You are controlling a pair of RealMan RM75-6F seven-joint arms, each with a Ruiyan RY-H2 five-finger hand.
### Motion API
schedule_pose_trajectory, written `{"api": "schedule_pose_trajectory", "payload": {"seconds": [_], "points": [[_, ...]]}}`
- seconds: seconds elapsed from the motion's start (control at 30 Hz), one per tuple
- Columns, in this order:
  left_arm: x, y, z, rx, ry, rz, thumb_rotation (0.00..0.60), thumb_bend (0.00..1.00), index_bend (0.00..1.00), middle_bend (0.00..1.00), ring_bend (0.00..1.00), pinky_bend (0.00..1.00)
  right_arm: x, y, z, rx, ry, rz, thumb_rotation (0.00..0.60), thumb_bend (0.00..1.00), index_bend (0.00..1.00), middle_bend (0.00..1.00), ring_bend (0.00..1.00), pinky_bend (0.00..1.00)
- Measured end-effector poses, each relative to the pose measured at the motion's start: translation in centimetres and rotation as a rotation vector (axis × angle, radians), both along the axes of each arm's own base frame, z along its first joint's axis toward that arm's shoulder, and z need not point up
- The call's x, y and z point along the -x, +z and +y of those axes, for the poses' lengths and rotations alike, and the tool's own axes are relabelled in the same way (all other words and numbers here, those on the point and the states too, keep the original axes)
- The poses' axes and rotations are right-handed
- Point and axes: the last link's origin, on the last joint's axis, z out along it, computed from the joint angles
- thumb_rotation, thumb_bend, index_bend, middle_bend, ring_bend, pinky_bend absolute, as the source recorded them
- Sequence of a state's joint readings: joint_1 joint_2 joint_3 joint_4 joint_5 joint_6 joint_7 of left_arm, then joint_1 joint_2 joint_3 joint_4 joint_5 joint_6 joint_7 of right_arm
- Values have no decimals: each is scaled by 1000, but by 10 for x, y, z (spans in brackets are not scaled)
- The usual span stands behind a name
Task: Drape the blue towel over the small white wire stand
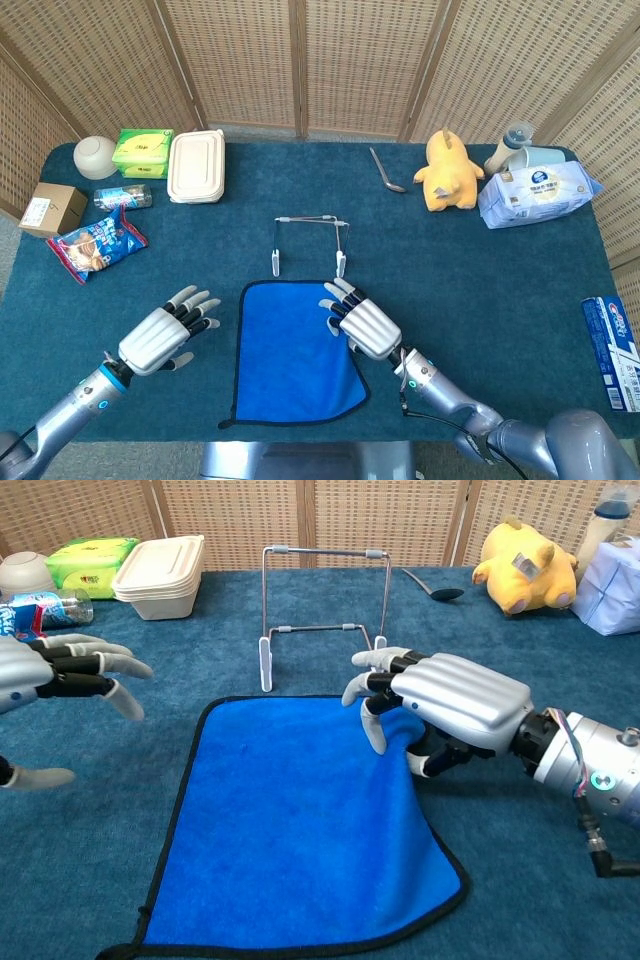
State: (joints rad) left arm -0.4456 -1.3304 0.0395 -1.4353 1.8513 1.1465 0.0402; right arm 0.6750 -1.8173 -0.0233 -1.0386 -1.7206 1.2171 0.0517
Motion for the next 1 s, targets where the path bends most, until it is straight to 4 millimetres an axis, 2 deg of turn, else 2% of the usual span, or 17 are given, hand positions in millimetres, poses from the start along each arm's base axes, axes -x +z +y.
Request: {"api": "schedule_pose_trajectory", "payload": {"seconds": [0.47,1.0], "points": [[-3,-40,19,47,-75,19,600,361,215,36,0,0,5,1,-1,2,-20,1,600,408,671,256,34,0],[-13,-66,28,49,-88,19,600,361,211,41,0,0,8,3,-4,6,-34,-6,600,409,671,256,32,0]]}}
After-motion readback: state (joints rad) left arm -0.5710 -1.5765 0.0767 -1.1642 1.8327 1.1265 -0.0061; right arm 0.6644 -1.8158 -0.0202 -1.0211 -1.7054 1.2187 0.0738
